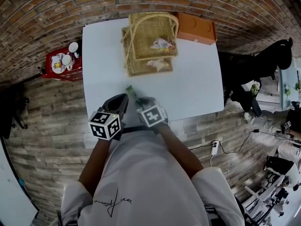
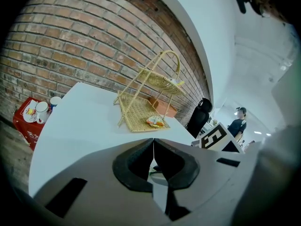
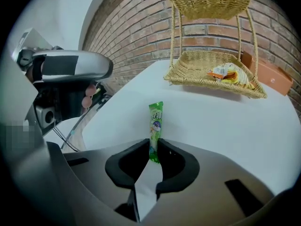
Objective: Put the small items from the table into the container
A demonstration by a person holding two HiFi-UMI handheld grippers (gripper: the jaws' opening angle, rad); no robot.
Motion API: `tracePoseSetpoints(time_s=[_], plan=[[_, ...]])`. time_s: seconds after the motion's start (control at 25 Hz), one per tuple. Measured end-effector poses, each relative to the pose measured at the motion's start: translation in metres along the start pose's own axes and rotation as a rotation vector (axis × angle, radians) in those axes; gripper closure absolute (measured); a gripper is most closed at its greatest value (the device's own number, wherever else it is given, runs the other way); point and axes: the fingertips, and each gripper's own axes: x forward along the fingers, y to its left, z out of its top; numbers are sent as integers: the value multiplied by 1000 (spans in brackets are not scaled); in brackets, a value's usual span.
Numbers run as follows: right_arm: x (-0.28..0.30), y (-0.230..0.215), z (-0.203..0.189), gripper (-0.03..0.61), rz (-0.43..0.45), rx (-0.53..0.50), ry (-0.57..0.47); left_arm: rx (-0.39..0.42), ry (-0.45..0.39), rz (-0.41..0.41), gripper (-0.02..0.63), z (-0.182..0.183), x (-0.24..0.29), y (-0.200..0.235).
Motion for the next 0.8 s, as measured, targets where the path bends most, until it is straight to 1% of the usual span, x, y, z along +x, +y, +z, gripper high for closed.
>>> tracePoseSetpoints(time_s=[0.32,0.56,0.8], plan=[[-10,-2,10,523,4,0,-15,-4,-3,-19,604,3,4,2],[-21,-3,24,525,1,-32,-76,5,-3,-37,604,5,7,0],[-37,-1,27,526,10,-27,-79,4,-7,-57,604,9,5,1]])
